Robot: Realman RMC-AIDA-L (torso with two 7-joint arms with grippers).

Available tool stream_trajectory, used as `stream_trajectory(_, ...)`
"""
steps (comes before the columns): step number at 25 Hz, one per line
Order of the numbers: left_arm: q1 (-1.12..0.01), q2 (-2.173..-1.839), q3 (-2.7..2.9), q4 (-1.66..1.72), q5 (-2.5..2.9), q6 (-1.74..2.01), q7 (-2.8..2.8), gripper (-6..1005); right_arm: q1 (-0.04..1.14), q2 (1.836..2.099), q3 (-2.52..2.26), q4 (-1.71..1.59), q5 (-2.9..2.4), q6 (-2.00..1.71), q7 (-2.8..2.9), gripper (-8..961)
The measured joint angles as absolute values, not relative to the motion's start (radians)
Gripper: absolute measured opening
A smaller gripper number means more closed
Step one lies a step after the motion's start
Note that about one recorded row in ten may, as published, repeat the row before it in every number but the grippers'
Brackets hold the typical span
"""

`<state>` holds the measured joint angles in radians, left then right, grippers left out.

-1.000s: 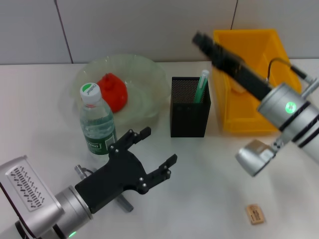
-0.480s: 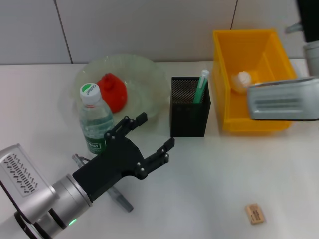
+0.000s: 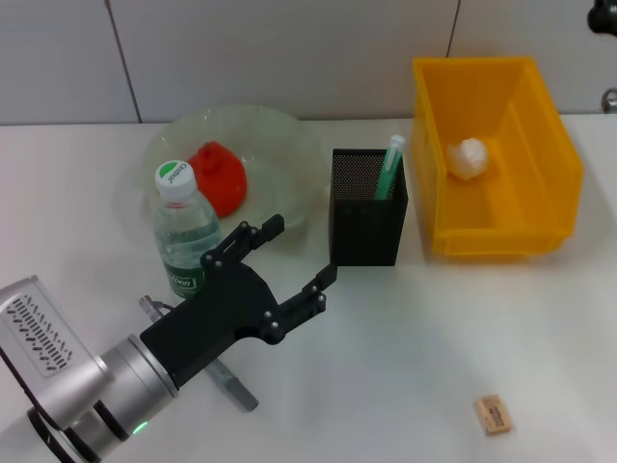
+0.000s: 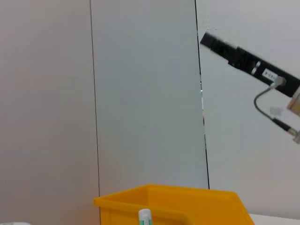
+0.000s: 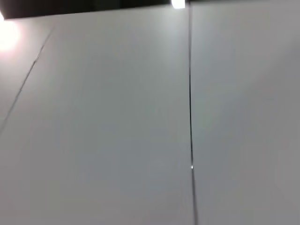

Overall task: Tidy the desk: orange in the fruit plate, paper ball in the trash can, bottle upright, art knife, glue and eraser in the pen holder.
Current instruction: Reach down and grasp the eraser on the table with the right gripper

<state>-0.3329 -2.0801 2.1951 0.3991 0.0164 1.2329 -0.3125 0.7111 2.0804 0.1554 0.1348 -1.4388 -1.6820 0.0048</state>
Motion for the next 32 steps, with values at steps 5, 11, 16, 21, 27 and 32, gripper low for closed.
stream_trajectory(5,-0.328,-2.077,2.195,0.399,0.017,1.233,-0.334,810,0.686,2.079,0.015,-0.072,-1.522,-1.616,0.65,287)
stream_trajectory(11,-0.332,-2.071,2.196,0.393,0.026,1.236,-0.381,810,0.644,2.078,-0.29,-0.313,-1.562,-1.664,1.111,288)
stream_trajectory(16,-0.332,-2.064,2.2,0.39,0.06,1.259,-0.446,811,0.566,2.071,-0.539,-0.535,-1.57,-1.691,1.378,401)
stream_trajectory(21,-0.353,-2.03,2.195,0.385,0.183,1.298,-0.606,811,0.495,2.053,-0.625,-0.744,-1.663,-1.792,1.512,546)
stream_trajectory(27,-0.421,-1.979,2.156,0.302,0.376,1.445,-0.831,810,0.482,2.05,-0.624,-0.924,-1.882,-1.901,1.598,706)
stream_trajectory(32,-0.449,-1.951,2.015,0.269,0.598,1.551,-0.899,811,0.516,2.042,-0.632,-0.989,-2.026,-1.929,1.631,758)
